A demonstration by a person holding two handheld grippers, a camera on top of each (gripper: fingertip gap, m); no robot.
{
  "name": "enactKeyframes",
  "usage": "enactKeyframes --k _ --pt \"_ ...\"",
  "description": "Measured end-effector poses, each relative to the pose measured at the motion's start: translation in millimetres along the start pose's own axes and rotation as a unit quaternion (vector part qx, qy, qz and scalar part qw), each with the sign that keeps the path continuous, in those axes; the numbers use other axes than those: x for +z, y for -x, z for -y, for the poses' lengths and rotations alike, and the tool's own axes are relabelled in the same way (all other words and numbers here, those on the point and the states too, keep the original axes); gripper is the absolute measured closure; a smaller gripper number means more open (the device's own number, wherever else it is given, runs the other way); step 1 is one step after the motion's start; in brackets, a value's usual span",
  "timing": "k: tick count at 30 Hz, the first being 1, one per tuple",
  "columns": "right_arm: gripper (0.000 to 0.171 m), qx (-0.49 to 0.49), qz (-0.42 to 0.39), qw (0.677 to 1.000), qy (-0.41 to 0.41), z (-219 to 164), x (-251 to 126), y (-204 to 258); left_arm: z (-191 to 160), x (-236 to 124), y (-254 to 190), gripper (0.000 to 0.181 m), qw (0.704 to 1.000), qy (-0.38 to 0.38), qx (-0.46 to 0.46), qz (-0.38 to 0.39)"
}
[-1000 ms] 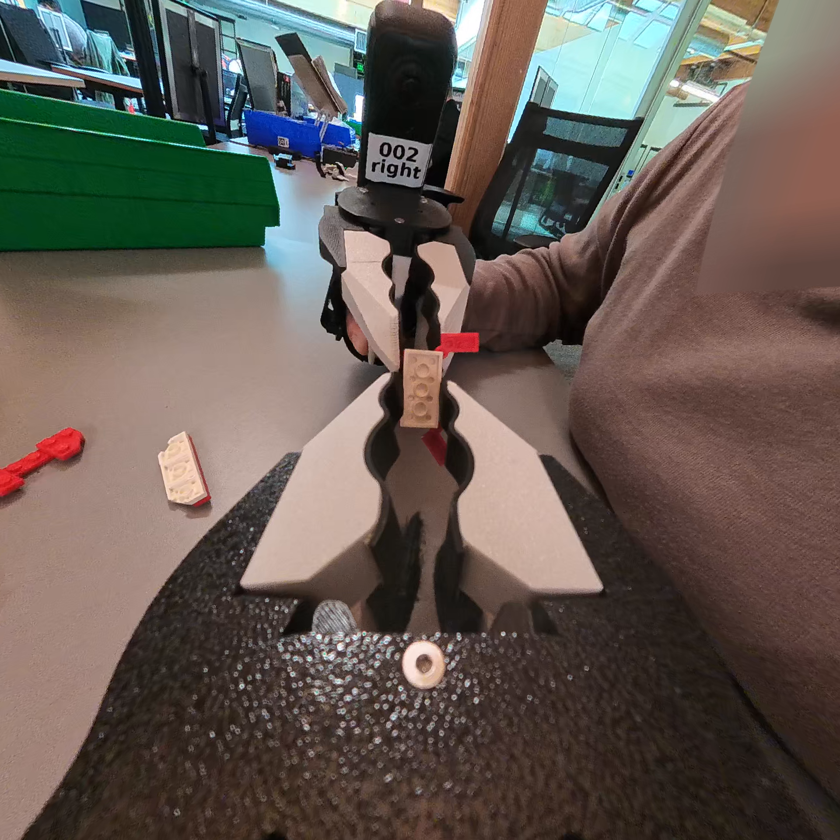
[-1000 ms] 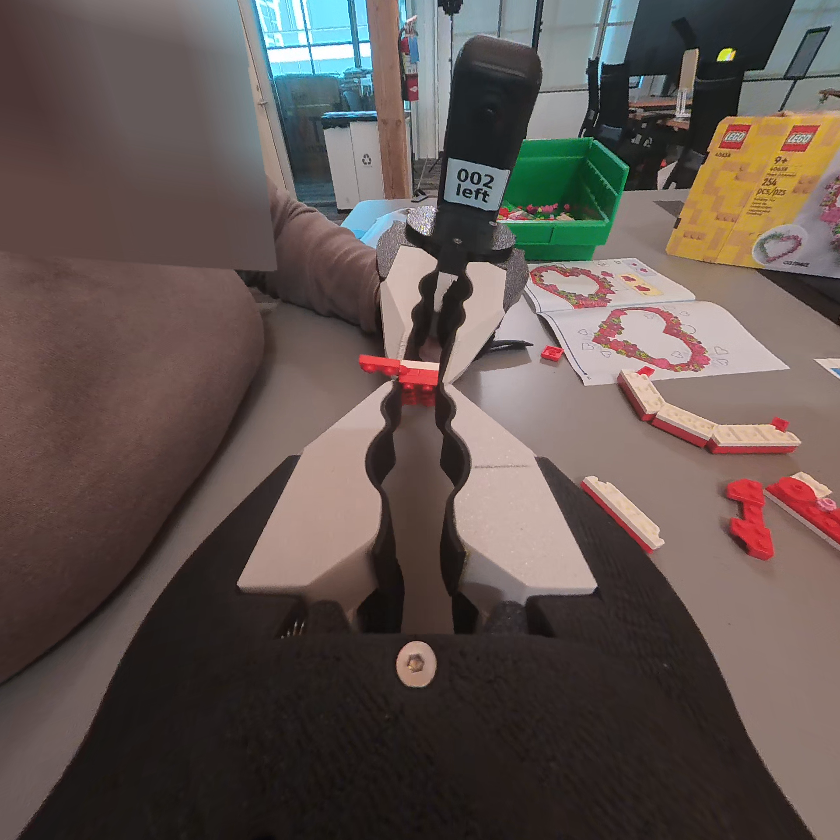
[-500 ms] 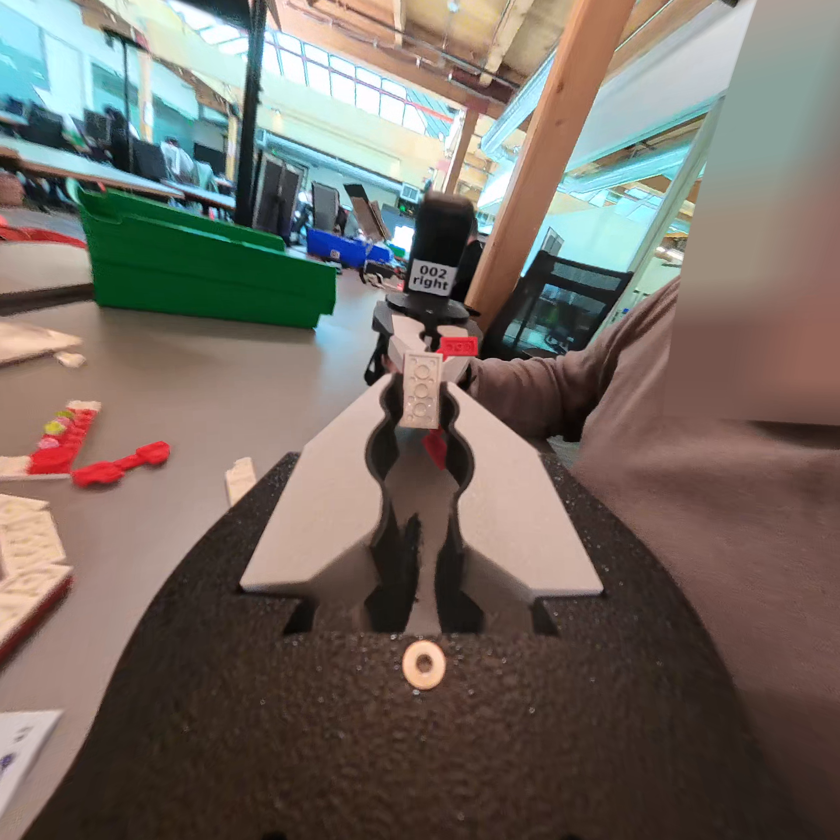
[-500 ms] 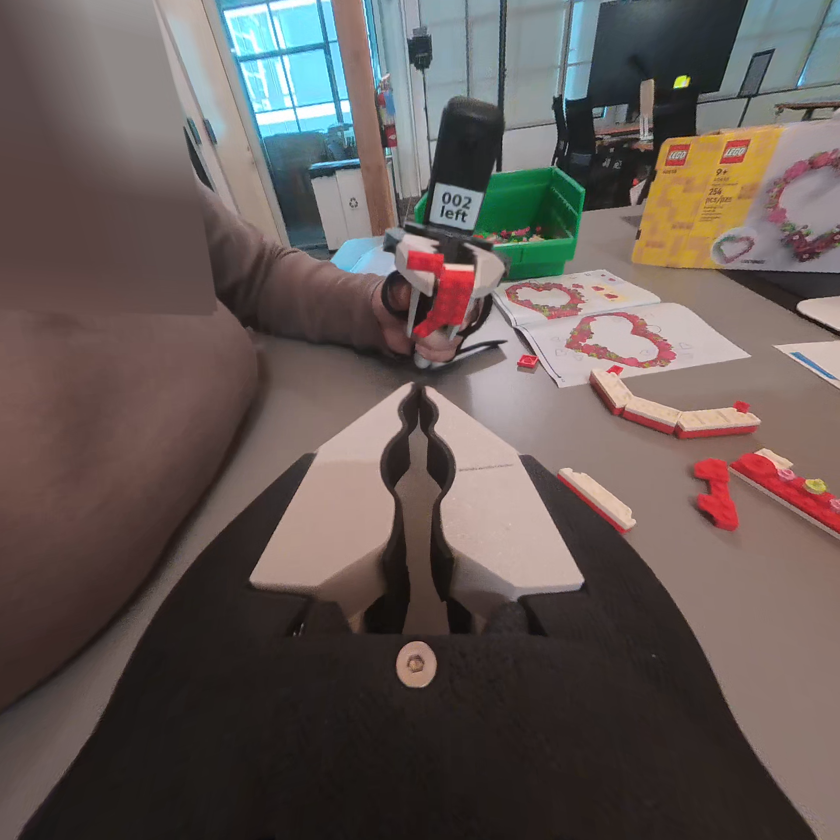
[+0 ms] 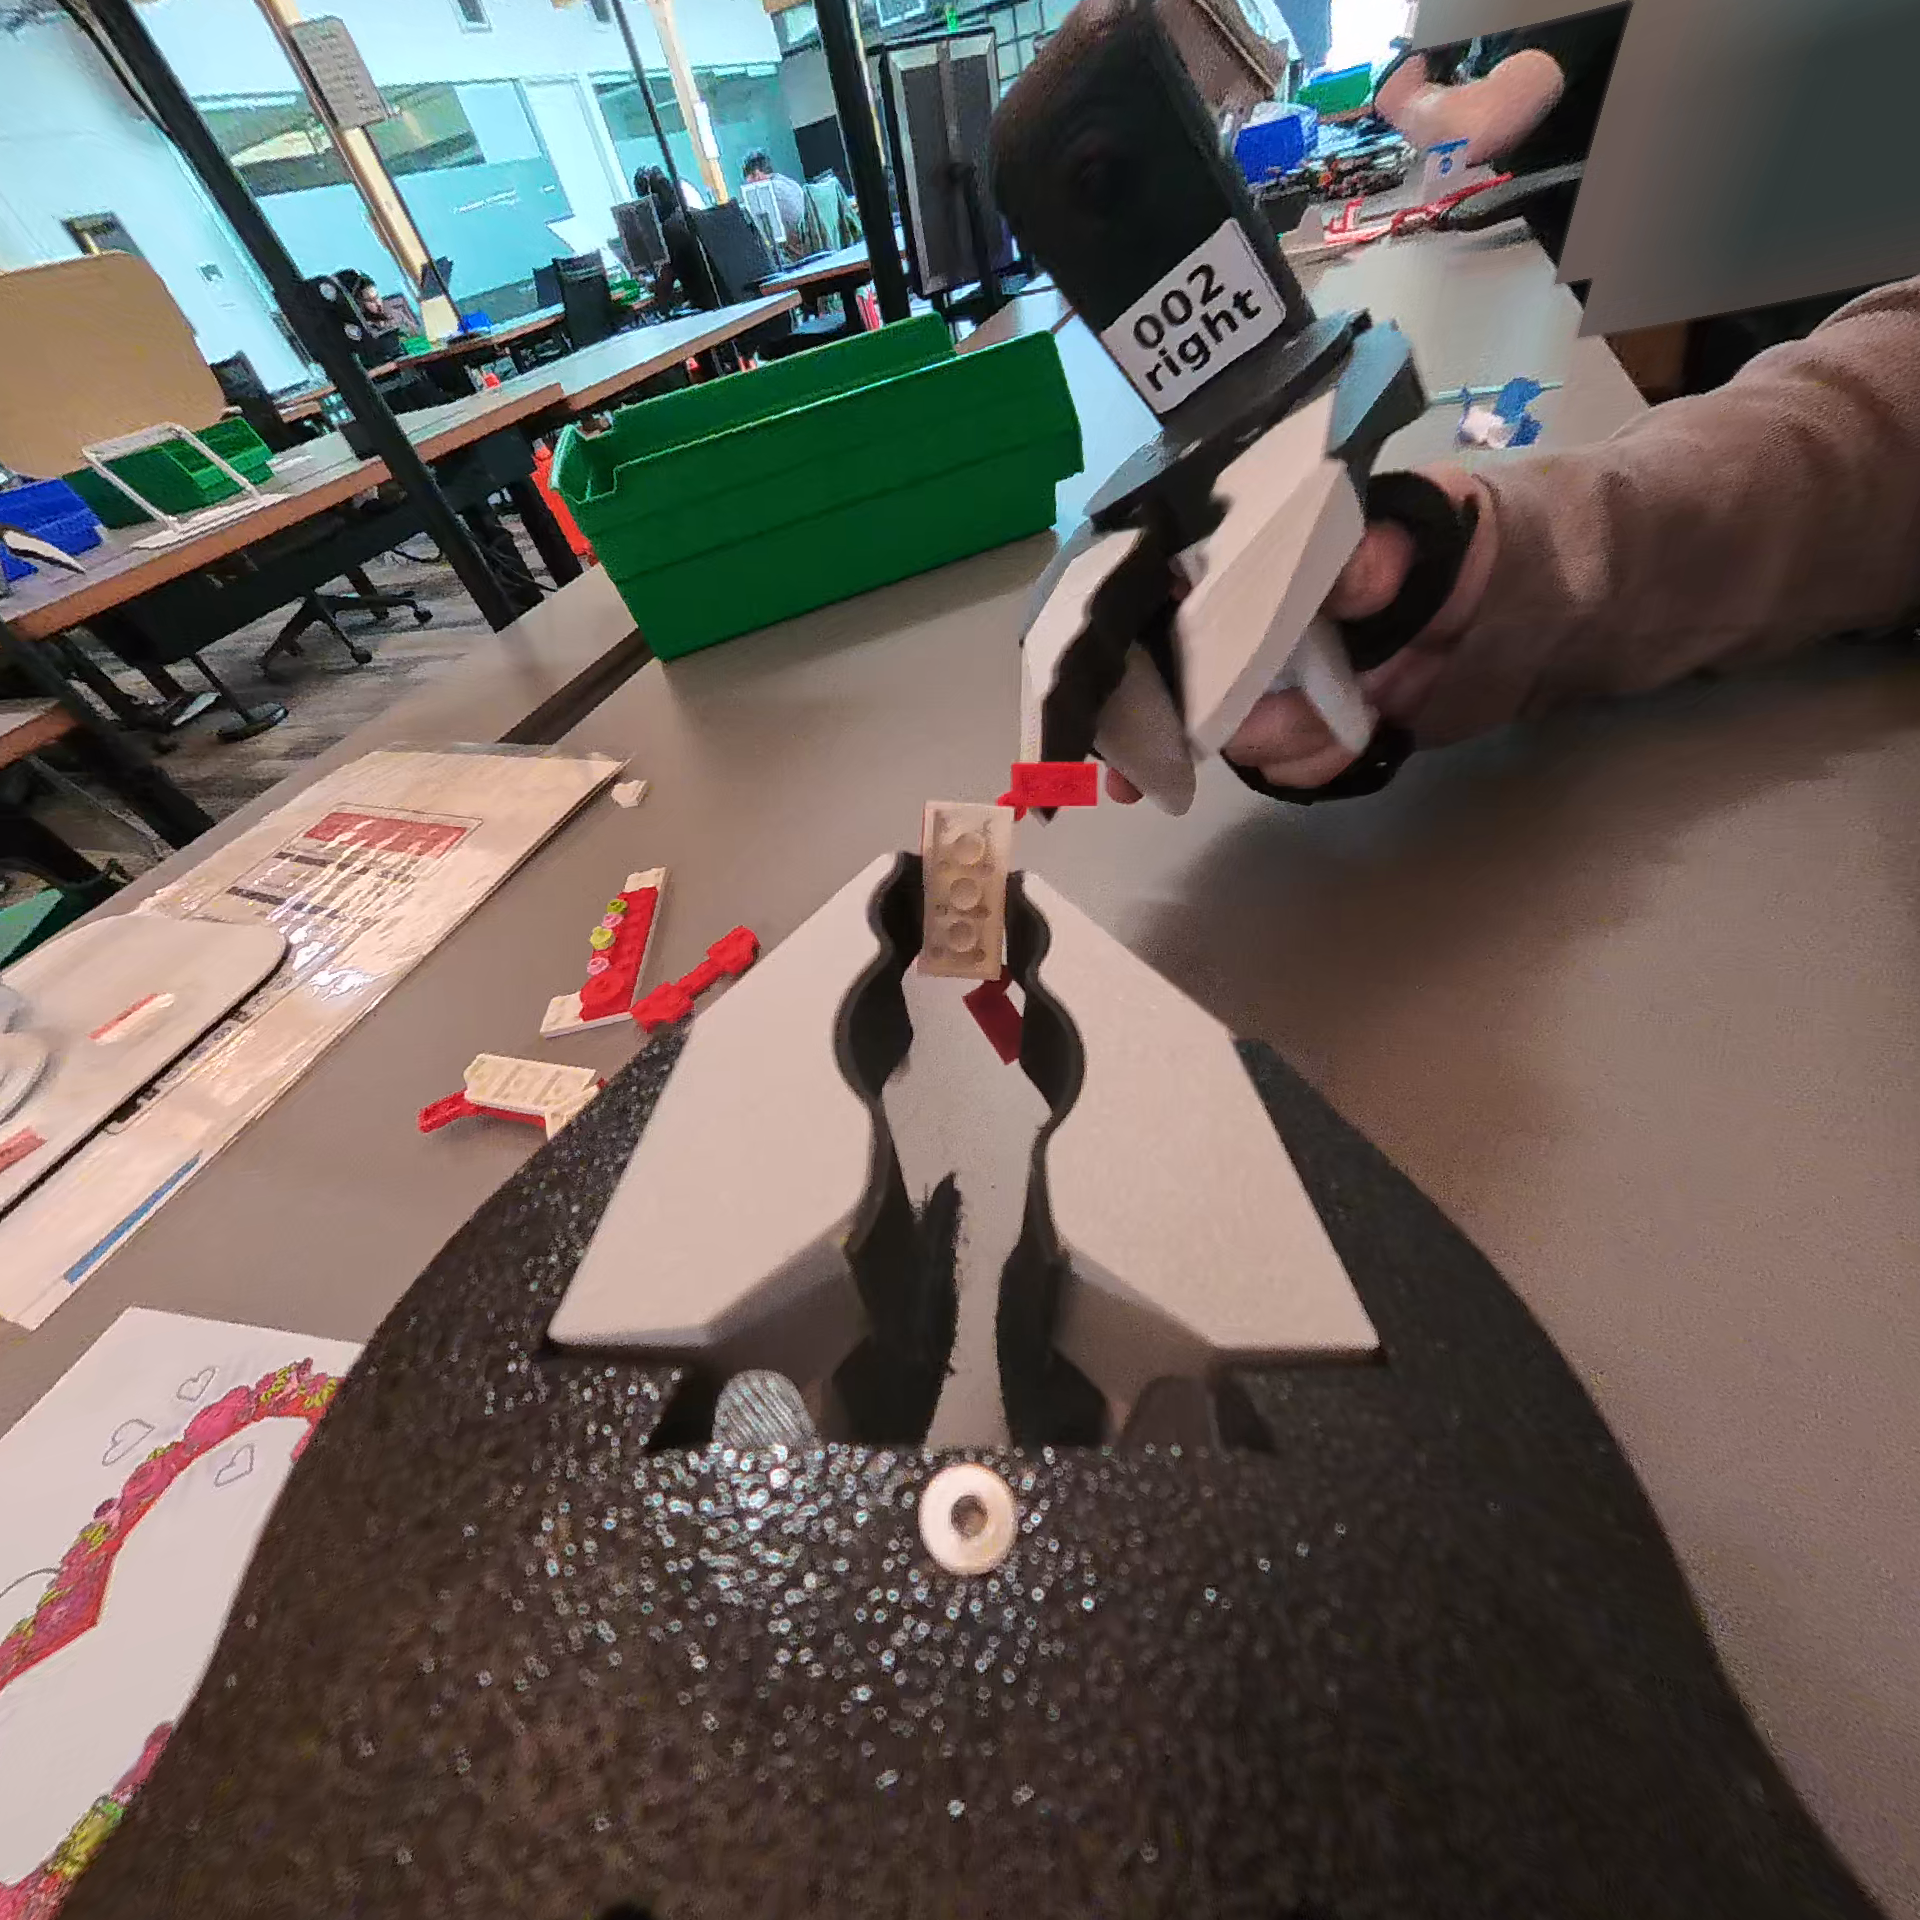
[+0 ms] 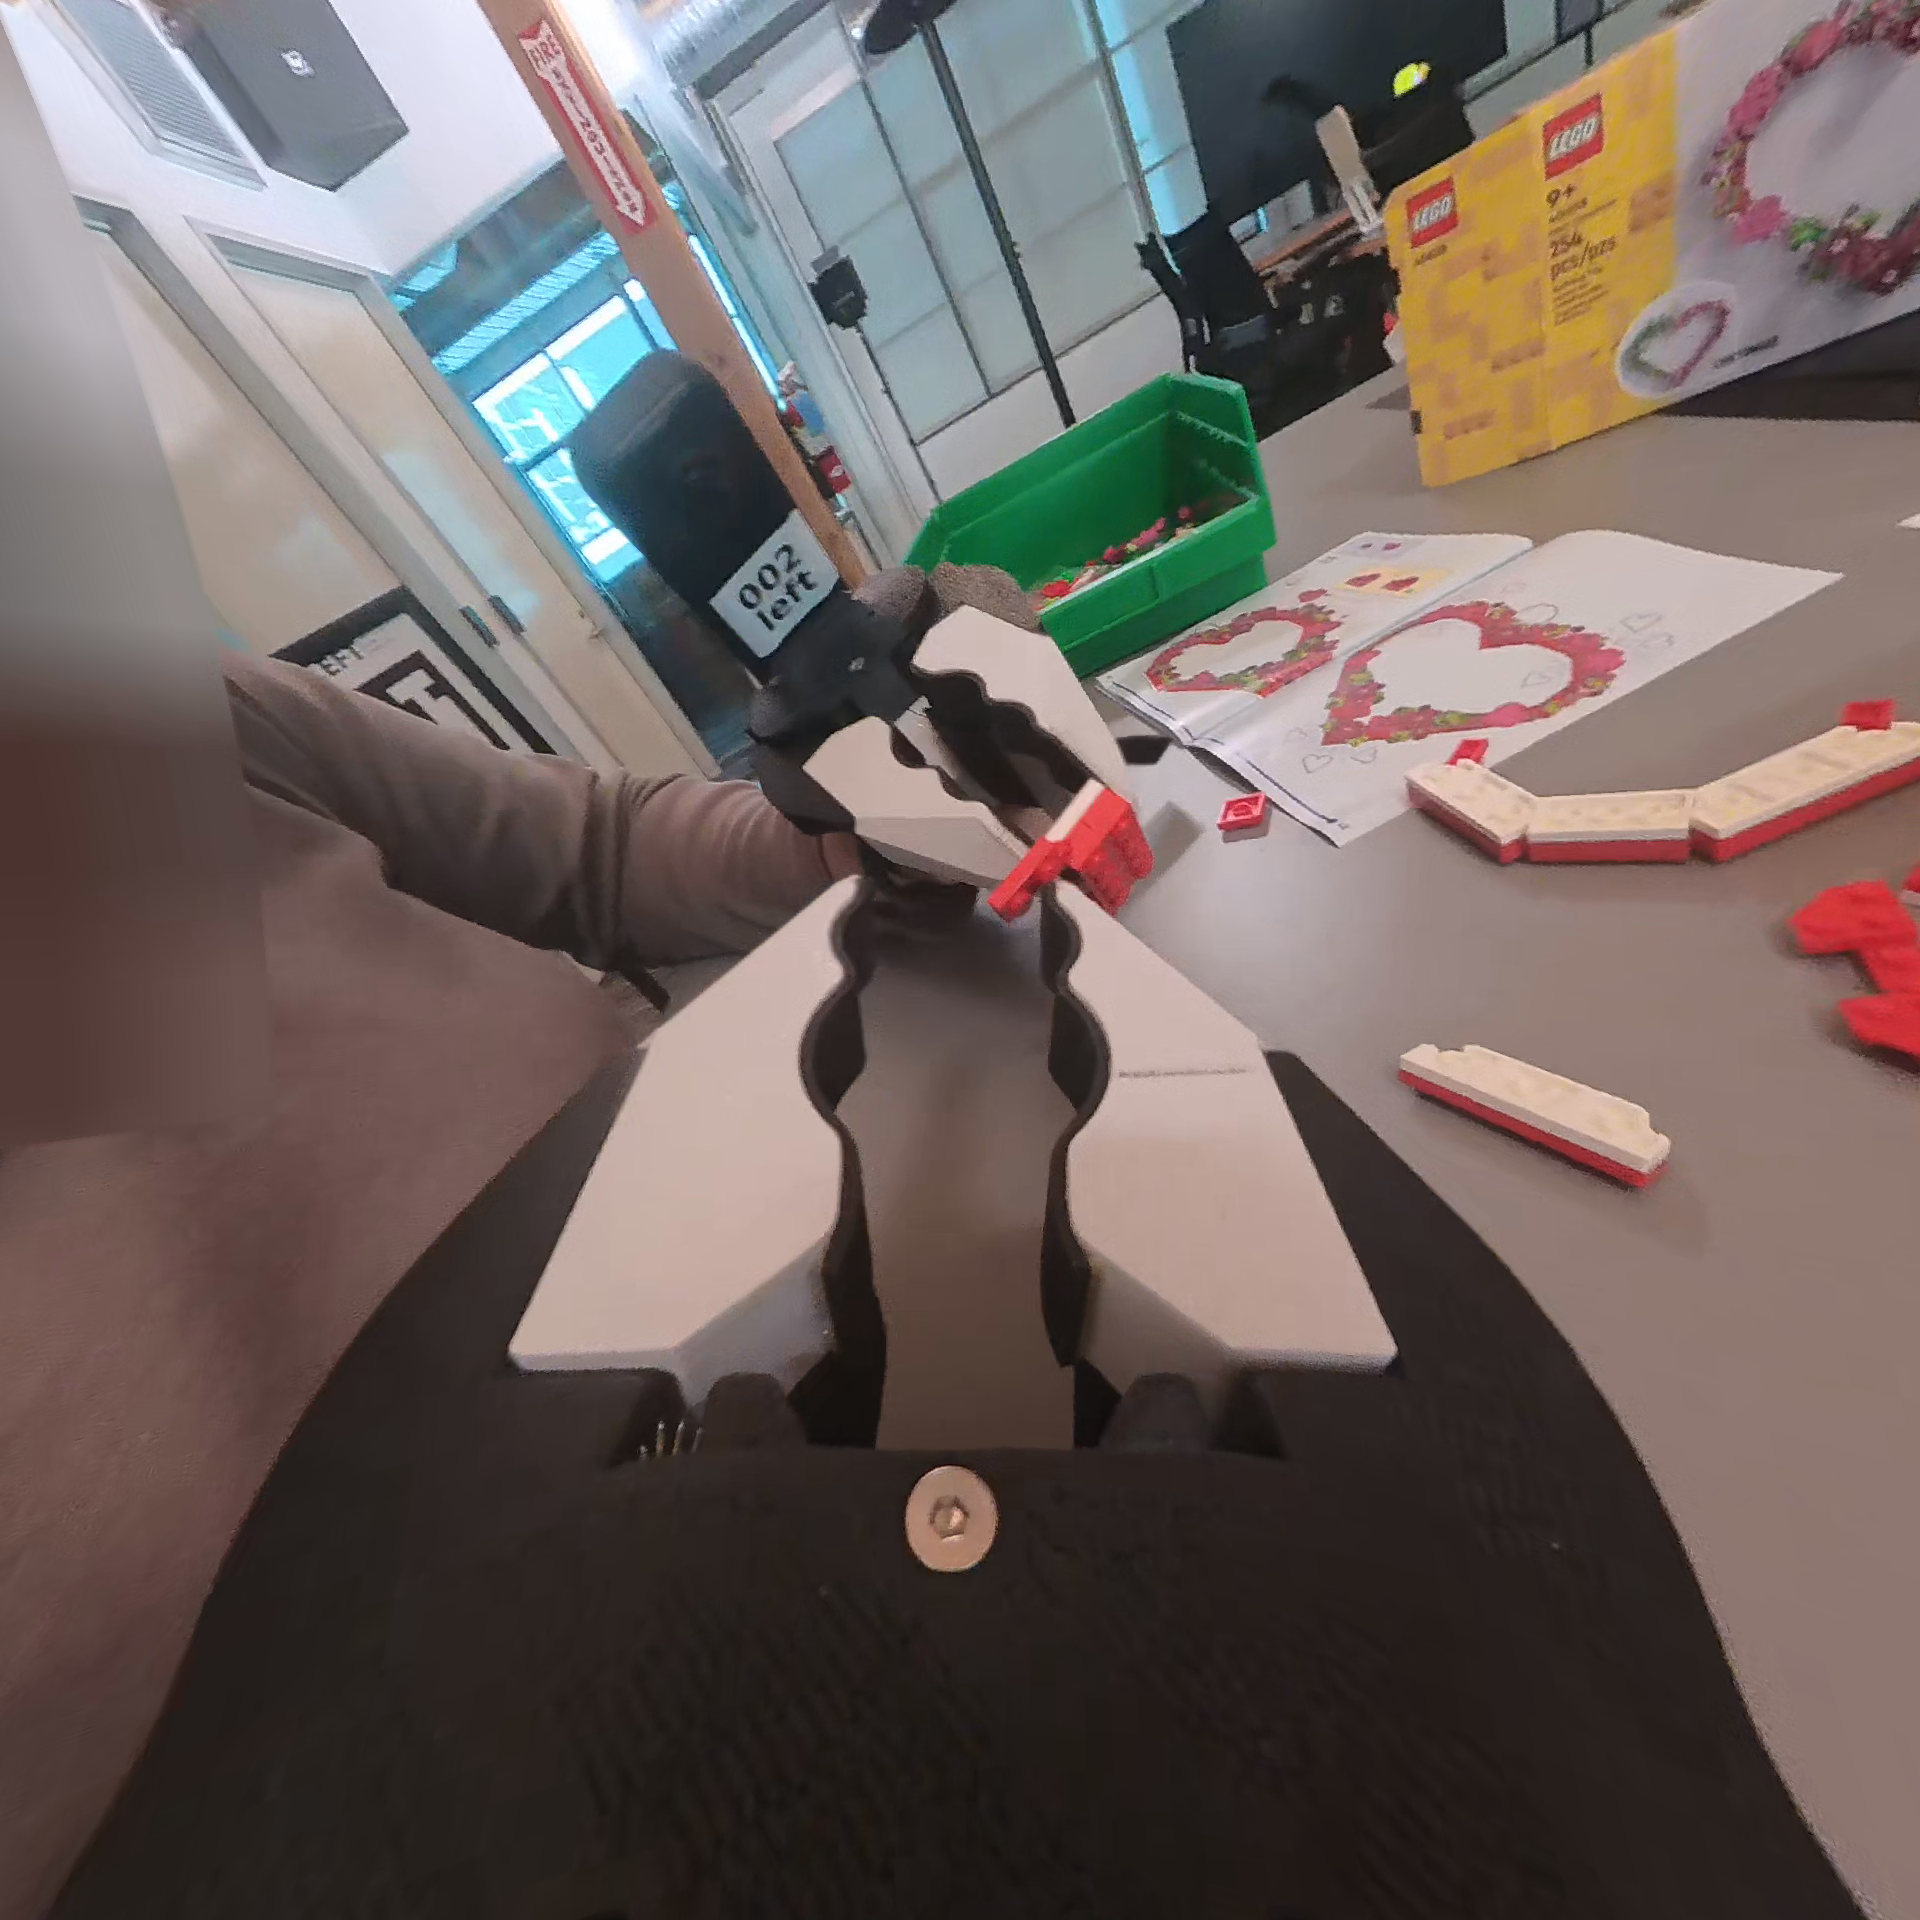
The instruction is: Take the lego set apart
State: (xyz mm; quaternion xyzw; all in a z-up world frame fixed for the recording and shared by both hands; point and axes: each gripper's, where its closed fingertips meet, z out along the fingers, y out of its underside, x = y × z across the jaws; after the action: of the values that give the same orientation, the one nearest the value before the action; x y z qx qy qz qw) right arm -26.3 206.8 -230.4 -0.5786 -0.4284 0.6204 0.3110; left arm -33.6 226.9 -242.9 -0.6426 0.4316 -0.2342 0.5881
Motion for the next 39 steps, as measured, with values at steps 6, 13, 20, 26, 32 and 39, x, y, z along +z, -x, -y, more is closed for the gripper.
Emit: enactKeyframes --k 6,13,20,26,32,39 --pt "0.164 -0.056 -0.065 0.996 0.030 -7 1 -7 6 -1 -4 0.167 0.998 -0.008 0.066 0.012" --pt "0.167 -0.118 -0.074 0.989 0.050 -10 0 -4 16 -9 -12 0.166 0.997 -0.049 0.054 -0.033" --pt "0.168 -0.136 -0.123 0.982 0.046 -3 -17 -25 34 -22 -13 0.181 0.984 -0.123 -0.064 -0.108" --pt "0.168 -0.170 -0.146 0.973 0.048 -4 -10 -23 4 0 -8 0.181 0.998 -0.037 -0.031 -0.049" --pt "0.168 -0.261 -0.172 0.950 -0.001 14 -17 -16 5 -5 20 0.134 0.998 -0.028 -0.039 0.050" --pt "0.169 -0.301 -0.142 0.943 -0.018 13 -14 -6 15 -4 0 0.136 0.998 -0.041 0.039 0.025"
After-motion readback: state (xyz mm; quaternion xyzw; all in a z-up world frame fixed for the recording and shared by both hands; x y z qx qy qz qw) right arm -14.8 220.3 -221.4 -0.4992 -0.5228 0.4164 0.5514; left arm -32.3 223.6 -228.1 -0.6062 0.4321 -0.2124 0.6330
